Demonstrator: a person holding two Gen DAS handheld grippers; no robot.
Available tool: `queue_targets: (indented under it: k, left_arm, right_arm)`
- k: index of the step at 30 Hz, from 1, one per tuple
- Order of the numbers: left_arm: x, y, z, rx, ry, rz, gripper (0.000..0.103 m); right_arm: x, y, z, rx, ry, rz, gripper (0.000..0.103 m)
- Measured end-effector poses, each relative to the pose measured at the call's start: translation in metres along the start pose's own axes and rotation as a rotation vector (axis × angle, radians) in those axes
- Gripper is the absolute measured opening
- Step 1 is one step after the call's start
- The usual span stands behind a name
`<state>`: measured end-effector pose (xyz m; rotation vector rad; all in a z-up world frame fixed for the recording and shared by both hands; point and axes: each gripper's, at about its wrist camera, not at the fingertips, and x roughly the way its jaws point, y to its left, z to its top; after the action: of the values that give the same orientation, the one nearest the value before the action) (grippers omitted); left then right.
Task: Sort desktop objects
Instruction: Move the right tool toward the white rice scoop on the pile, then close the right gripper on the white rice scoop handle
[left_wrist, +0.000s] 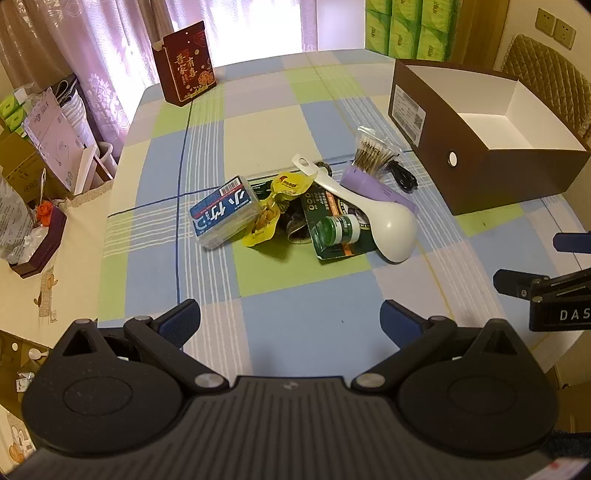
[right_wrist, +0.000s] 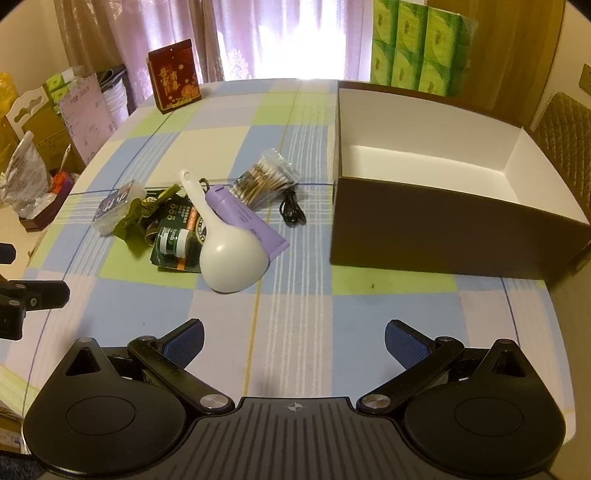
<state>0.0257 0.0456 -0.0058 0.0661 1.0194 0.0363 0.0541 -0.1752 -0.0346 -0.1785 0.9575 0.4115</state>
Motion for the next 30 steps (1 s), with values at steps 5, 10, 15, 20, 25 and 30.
queue_targets:
  k: [5, 10, 15, 20, 25, 30]
  left_arm:
    - [0.005, 0.006, 0.005, -0.004, 0.006, -0.001, 0.102]
    - [0.012, 0.011, 0.008, -0.005, 0.01, 0.004, 0.102]
    - [0.021, 0.018, 0.014, -0.001, -0.007, 0.006, 0.102]
    - [0.038, 0.026, 0.018, 0.002, -0.003, 0.005, 0.102]
    - [0.049, 0.033, 0.019, 0.014, -0.01, -0.009, 0.102]
    - [0.057, 0.038, 0.021, 0.027, -0.021, -0.026, 0.102]
  right_arm:
    - [0.007, 0.001, 0.002, 0.005, 0.006, -0.002, 0.101]
    - [0.016, 0.002, 0.006, 0.008, -0.016, 0.016, 0.101]
    - [0.029, 0.007, 0.011, -0.028, -0.053, 0.047, 0.101]
    - [0.047, 0.017, 0.012, -0.09, -0.076, 0.065, 0.101]
    - [0.061, 0.025, 0.013, -0.138, -0.087, 0.081, 0.101]
    - [0.074, 0.031, 0.015, -0.187, -0.097, 0.087, 0.101]
